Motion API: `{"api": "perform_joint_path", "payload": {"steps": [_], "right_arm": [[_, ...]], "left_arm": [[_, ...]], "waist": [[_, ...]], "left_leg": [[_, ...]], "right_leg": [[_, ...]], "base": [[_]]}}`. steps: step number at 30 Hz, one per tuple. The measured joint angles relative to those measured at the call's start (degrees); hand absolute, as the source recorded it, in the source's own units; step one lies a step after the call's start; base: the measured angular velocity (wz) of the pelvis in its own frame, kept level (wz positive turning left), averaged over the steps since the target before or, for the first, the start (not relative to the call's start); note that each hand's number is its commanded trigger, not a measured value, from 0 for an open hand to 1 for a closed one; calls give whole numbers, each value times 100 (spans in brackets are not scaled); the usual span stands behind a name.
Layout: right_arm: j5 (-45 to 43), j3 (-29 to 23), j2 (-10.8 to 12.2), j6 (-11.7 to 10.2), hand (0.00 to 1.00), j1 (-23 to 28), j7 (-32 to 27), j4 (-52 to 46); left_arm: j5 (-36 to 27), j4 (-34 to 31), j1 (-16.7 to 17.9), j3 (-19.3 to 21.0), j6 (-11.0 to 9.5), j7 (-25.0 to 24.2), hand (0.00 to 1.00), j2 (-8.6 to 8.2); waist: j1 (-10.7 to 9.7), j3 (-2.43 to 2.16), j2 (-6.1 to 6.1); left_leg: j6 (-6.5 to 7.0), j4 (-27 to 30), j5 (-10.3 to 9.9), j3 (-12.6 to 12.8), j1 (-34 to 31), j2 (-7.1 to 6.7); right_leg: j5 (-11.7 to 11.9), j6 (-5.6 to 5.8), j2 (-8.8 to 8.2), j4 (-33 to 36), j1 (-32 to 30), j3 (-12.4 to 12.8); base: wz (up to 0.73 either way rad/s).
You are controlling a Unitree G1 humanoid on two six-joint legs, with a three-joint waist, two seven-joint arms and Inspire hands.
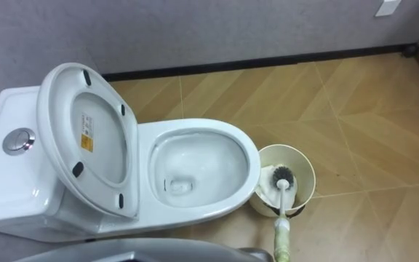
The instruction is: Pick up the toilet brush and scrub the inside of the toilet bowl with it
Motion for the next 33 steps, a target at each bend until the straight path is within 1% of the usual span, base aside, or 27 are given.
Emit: {"api": "perform_joint_path", "payload": {"steps": [3, 7, 9, 12, 14, 15, 16, 20, 21, 22, 23, 24, 26, 29, 30, 32, 33], "right_arm": [[446, -5, 3, -25, 0, 43, -95, -1], [1140, -236, 4, -63, 0, 28, -289, 77], [1806, -427, 3, -80, 0, 40, -426, 176], [2475, -674, 0, -100, 0, 76, -502, 191], [2790, -719, -5, -119, 0, 105, -548, 187], [2943, -766, -11, -118, 0, 109, -568, 187], [2985, -819, -12, -118, 0, 106, -570, 187], [3592, -1162, -46, -177, 0, 55, -596, 166], [3682, -1274, -47, -212, 0, 4, -624, 166], [3738, -1333, -49, -238, 0, -25, -637, 165], [3805, -1366, -57, -281, 0, -78, -648, 164], [3817, -1384, -61, -332, 0, -136, -666, 164], [3814, -1383, -101, -407, 0, -221, -680, 165], [3774, -1367, -193, -496, 0, -351, -683, 163], [3767, -1347, -200, -503, 0, -414, -685, 162], [3737, -1324, -208, -502, 0, -494, -689, 152], [3649, -1319, -212, -503, 0, -561, -707, 136]], "left_arm": [[-1, 13, -6, 14, -4, 0, 0, -8], [-52, 110, -25, 34, -10, 2, 0, -37], [-53, 109, 6, 141, -7, 2, 0, -76], [-43, 105, 76, 298, -2, 2, 0, -117], [-48, 105, 109, 362, 2, 2, 0, -124], [-49, 102, 134, 409, 1, 2, 0, -121], [-45, 101, 146, 456, 0, 1, 0, -121], [-43, 86, 178, 795, -41, 0, 0, -99], [-43, 82, 188, 899, -78, 0, 0, -84], [-43, 82, 188, 917, -98, 0, 0, -67], [-43, 82, 190, 998, -157, 0, 0, -38], [-43, 83, 193, 1005, -213, 0, 0, 14], [-52, 83, 204, 1005, -270, 0, 0, 56], [-47, 44, 168, 998, -344, 4, 0, 59], [-48, 12, 151, 990, -353, 7, 0, 73], [-56, -23, 129, 989, -356, 15, 0, 78], [-58, -35, 62, 979, -355, 18, 0, 78]], "waist": [[-17, 0, 5], [-28, -1, 19], [-41, 0, 10], [-76, -3, -8], [-113, -2, -22], [-144, -13, -49], [-154, -12, -51], [-154, -14, -116], [-161, -2, -129], [-162, 0, -144], [-159, -1, -187], [-158, 2, -226], [-159, 7, -255], [-153, -2, -238], [-154, -14, -214], [-133, -23, -197], [-130, -24, -180]], "left_leg": [[-4, -12, -3, 14, 15, -1], [-5, -25, -4, 13, 20, 1], [-5, -44, -3, 8, 28, -4], [-5, -48, -3, 0, 28, -32], [-5, -47, -3, -26, 21, -38], [-5, -45, -3, -44, 23, -44], [-5, -45, -3, -46, 23, -44], [-4, -38, -3, -45, 25, -46], [-4, -35, -3, -45, 17, -46], [-4, -33, -3, -46, 10, -46], [-3, -33, -3, -46, -13, -47], [-3, -32, -3, -51, -30, -47], [8, 7, -13, -56, -84, -48], [27, 102, -35, -108, -234, -58], [29, 155, -35, -148, -345, -56], [30, 192, -34, -186, -456, -53], [30, 220, -34, -199, -521, -48]], "right_leg": [[0, 0, 3, -5, 5, 25], [0, 0, 1, -11, 7, 32], [0, 0, 4, -18, 13, 38], [0, 0, 2, -13, 28, 26], [0, 0, 1, -9, 46, 7], [-2, 0, -4, -10, 57, -8], [-3, 0, -5, -13, 58, -9], [-3, 0, -9, -13, 58, -17], [-3, 0, -10, -10, 48, -22], [-4, 0, -10, -12, 35, -28], [-12, -1, -14, -9, 1, -54], [-13, -1, -14, -15, -7, -60], [-12, 0, -21, -20, -11, -88], [-7, 9, -41, -1, -111, -171], [10, 16, -38, 7, -176, -201], [14, 13, -34, 46, -277, -220], [14, 13, -33, 102, -354, -231]], "base": [[-4], [0], [0], [0], [6], [8], [4], [0], [0], [0], [0], [0], [5], [12], [15], [10], [6]]}}
